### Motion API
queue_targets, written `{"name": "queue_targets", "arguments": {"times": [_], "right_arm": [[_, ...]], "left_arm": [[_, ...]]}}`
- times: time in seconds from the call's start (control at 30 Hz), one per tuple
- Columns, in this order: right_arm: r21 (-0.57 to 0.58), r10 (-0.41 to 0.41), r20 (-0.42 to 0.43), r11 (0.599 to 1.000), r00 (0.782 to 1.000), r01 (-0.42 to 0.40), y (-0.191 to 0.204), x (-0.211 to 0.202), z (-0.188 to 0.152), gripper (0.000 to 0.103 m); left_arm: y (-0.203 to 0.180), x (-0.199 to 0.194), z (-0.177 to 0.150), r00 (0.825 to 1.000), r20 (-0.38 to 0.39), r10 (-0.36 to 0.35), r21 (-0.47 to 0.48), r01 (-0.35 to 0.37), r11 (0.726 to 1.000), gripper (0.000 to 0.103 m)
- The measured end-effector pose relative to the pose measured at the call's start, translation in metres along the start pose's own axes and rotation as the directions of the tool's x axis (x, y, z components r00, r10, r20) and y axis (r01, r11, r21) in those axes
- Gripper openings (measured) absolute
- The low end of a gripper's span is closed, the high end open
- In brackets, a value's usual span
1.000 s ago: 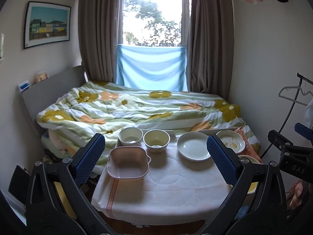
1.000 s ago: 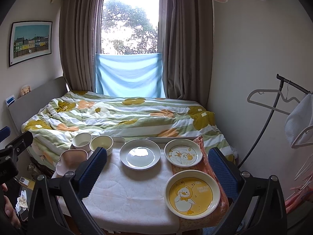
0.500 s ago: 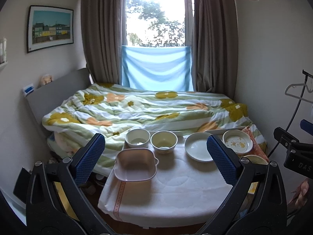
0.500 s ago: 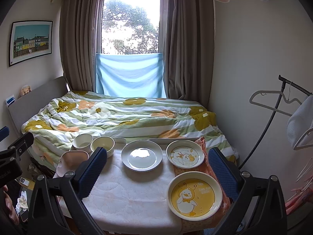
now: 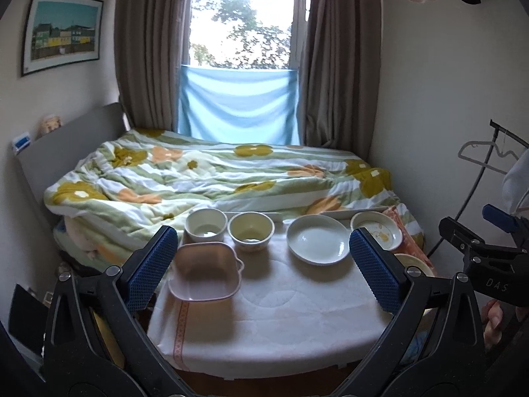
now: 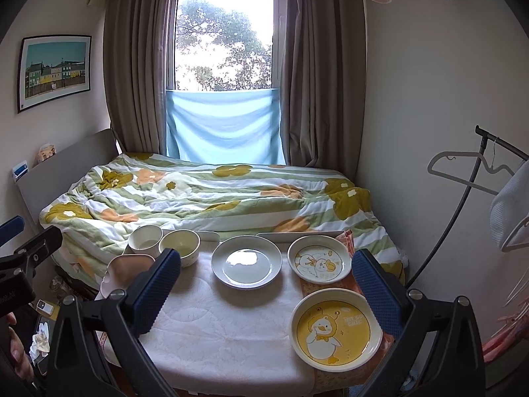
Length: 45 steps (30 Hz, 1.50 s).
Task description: Organize plates and bowls
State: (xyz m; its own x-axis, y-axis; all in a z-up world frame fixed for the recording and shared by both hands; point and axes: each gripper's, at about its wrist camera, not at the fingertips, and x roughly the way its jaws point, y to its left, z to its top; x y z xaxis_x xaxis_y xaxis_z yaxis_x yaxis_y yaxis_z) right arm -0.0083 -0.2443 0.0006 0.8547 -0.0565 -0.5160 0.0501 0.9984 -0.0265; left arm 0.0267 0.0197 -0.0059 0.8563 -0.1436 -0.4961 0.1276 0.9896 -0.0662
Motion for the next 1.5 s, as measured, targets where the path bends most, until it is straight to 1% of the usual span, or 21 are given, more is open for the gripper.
{"name": "queue_targets", "arguments": {"times": [0.1,0.2,0.3,0.37,0.43,0.47,0.53,0.63,0.7,0.77,0.83,0.9,0.93,0.97,1.03,1.07,1.17,1.23,1.33,1.37,1.5], "right_arm": [[0.031,-0.001,-0.040,1.000,0.999,0.003,-0.018,0.006,-0.010,0.103],[0.075,-0.013,-0.085,0.997,0.996,0.020,-0.046,0.013,-0.023,0.103],[0.146,-0.023,-0.145,0.988,0.989,0.045,-0.083,0.028,-0.040,0.103],[0.198,-0.024,-0.192,0.978,0.981,0.063,-0.111,0.042,-0.053,0.103],[0.232,-0.024,-0.238,0.969,0.971,0.080,-0.136,0.058,-0.067,0.103],[0.248,-0.024,-0.268,0.964,0.963,0.093,-0.149,0.068,-0.075,0.100],[0.286,-0.001,-0.322,0.953,0.947,0.098,-0.170,0.085,-0.092,0.095],[0.337,0.042,-0.399,0.936,0.916,0.104,-0.199,0.115,-0.120,0.085],[0.380,0.081,-0.445,0.919,0.892,0.106,-0.215,0.134,-0.139,0.073],[0.437,0.146,-0.478,0.895,0.866,0.090,-0.230,0.151,-0.158,0.067],[0.488,0.205,-0.495,0.870,0.845,0.075,-0.242,0.165,-0.171,0.060],[0.514,0.250,-0.498,0.856,0.830,0.051,-0.249,0.174,-0.178,0.052],[0.517,0.263,-0.501,0.855,0.824,0.042,-0.251,0.176,-0.180,0.050],[0.519,0.275,-0.505,0.854,0.818,0.033,-0.254,0.179,-0.181,0.045],[0.524,0.295,-0.510,0.852,0.808,0.020,-0.258,0.187,-0.183,0.038],[0.528,0.305,-0.512,0.849,0.803,0.013,-0.261,0.192,-0.185,0.035],[0.530,0.317,-0.515,0.848,0.796,0.004,-0.271,0.205,-0.188,0.032],[0.520,0.318,-0.518,0.854,0.794,-0.002,-0.273,0.210,-0.189,0.029],[0.516,0.329,-0.518,0.857,0.789,-0.019,-0.275,0.219,-0.191,0.021],[0.517,0.334,-0.519,0.856,0.787,-0.022,-0.275,0.221,-0.191,0.017],[0.496,0.326,-0.536,0.868,0.779,-0.022,-0.275,0.229,-0.194,0.010]], "left_arm": [[-0.009,0.024,-0.003,0.995,-0.067,-0.075,0.006,0.075,0.997,0.103],[-0.031,0.051,-0.009,0.982,-0.122,-0.143,0.031,0.148,0.989,0.103],[-0.060,0.086,-0.017,0.955,-0.205,-0.216,0.038,0.228,0.973,0.103],[-0.082,0.114,-0.025,0.924,-0.266,-0.277,0.026,0.294,0.956,0.103],[-0.107,0.146,-0.034,0.897,-0.330,-0.295,0.030,0.322,0.946,0.103],[-0.120,0.163,-0.039,0.882,-0.365,-0.298,0.029,0.331,0.943,0.103],[-0.146,0.197,-0.051,0.845,-0.433,-0.314,0.011,0.354,0.935,0.102],[-0.179,0.247,-0.072,0.789,-0.527,-0.316,0.002,0.373,0.928,0.098],[-0.199,0.276,-0.087,0.754,-0.581,-0.308,0.004,0.381,0.925,0.092],[-0.215,0.298,-0.103,0.720,-0.630,-0.292,0.008,0.382,0.924,0.086],[-0.225,0.315,-0.116,0.693,-0.665,-0.277,0.010,0.380,0.925,0.079],[-0.234,0.327,-0.127,0.670,-0.692,-0.269,0.008,0.380,0.925,0.075],[-0.237,0.333,-0.133,0.661,-0.703,-0.262,0.010,0.377,0.926,0.071],[-0.241,0.338,-0.138,0.651,-0.716,-0.253,0.013,0.375,0.927,0.068],[-0.246,0.347,-0.146,0.631,-0.738,-0.238,0.014,0.367,0.930,0.054],[-0.249,0.350,-0.149,0.622,-0.747,-0.233,0.012,0.364,0.931,0.051],[-0.252,0.359,-0.158,0.608,-0.763,-0.218,0.012,0.351,0.936,0.037],[-0.252,0.361,-0.161,0.597,-0.773,-0.216,0.005,0.346,0.938,0.025],[-0.253,0.364,-0.165,0.582,-0.786,-0.207,0.002,0.337,0.941,0.018],[-0.252,0.364,-0.166,0.580,-0.789,-0.203,0.002,0.334,0.943,0.017],[-0.249,0.368,-0.169,0.561,-0.801,-0.208,-0.024,0.318,0.948,0.016]]}}
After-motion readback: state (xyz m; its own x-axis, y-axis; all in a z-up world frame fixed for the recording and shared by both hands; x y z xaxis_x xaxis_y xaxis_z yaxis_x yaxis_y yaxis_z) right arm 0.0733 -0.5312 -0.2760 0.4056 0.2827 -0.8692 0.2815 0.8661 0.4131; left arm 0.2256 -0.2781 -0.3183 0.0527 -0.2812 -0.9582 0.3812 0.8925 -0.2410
